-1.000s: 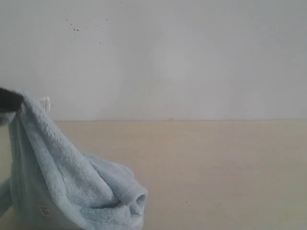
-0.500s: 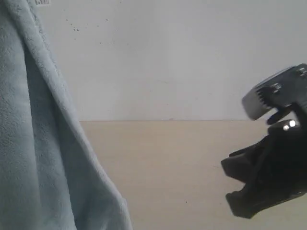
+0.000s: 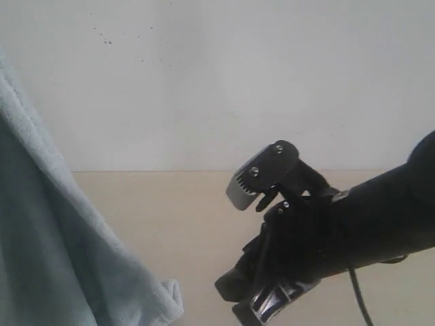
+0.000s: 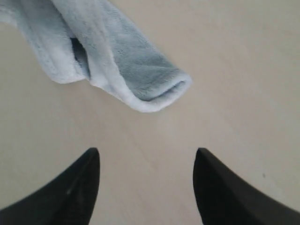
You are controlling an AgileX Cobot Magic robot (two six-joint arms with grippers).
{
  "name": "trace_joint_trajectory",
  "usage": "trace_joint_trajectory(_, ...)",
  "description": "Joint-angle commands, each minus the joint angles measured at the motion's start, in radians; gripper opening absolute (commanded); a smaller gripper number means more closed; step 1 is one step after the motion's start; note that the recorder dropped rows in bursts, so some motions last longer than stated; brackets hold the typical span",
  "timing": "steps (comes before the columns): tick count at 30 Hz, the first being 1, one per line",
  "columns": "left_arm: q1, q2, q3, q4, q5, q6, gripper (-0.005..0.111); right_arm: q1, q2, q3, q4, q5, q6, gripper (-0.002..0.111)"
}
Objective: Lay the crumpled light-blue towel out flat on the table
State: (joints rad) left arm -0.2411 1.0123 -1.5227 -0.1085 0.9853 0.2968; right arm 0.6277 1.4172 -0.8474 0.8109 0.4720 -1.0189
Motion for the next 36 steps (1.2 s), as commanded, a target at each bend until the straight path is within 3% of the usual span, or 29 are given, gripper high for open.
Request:
trace_joint_trajectory(1, -0.003, -0.029, -0.014, 0.066, 0.032, -0.037, 0.004, 0.001, 0.095, -0.055, 0.210, 0.064, -0.312, 0.057)
trace_joint_trajectory(9, -0.003, -0.029, -0.014, 0.075, 0.052, -0.043, 0.004, 0.001, 0.248, -0.189, 0.370, 0.205, -0.568, 0.057)
trace_joint_trajectory(16, -0.003, -0.029, -0.014, 0.082, 0.054, -0.043, 0.004, 0.033, 0.352, -0.267, 0.367, 0.258, -0.618, 0.057)
trace_joint_trajectory(27, -0.003, -0.029, -0.014, 0.095, 0.054, -0.042, 0.004, 0.081, 0.499, -0.294, 0.387, 0.131, -0.707, 0.055)
trace_joint_trajectory(29, -0.003, -0.029, -0.014, 0.095, 0.054, -0.042, 0.004, 0.081, 0.511, -0.294, 0.387, 0.105, -0.734, 0.047)
trace_joint_trajectory(36, -0.003, -0.041, -0.014, 0.095, 0.060, -0.042, 0.004, 0.081, 0.515, -0.300, 0.416, -0.011, -0.763, 0.002)
